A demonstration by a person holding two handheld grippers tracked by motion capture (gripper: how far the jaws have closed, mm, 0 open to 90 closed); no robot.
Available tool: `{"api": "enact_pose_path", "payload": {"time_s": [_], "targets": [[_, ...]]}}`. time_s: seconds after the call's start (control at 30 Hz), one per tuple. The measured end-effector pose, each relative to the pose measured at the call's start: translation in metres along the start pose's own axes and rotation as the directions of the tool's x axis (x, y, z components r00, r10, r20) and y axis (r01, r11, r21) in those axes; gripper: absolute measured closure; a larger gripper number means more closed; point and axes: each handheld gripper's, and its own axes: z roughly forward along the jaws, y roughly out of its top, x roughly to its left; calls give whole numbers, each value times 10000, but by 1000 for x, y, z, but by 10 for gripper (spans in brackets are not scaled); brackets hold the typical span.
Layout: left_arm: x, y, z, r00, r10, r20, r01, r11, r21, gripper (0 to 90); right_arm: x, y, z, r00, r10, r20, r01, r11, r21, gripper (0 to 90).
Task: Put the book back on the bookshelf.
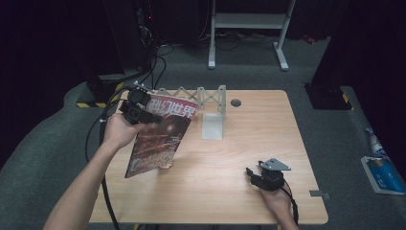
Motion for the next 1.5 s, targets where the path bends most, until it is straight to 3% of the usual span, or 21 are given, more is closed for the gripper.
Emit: {"api": "enact_pose_path", "payload": {"time_s": [0.47, 0.77, 1.27, 1.5], "targets": [[26, 6, -2, 9979, -579, -285, 582, 9983, 80, 825, 0, 0, 0, 10000, 48, -6, -48, 10000, 31, 383], [39, 12, -8, 9936, -1014, -497, 1005, 9947, -203, 827, 0, 0, 0, 10000, 23, -3, -23, 10000, -2, 383], [57, 8, -14, 9792, -1742, -1040, 1665, 9828, -794, 830, 0, 0, 0, 10000, 26, 5, -26, 10000, 3, 383], [62, 5, -15, 9736, -1890, -1282, 1752, 9782, -1118, 831, 0, 0, 0, 10000, 30, 9, -30, 10000, 6, 383]]}}
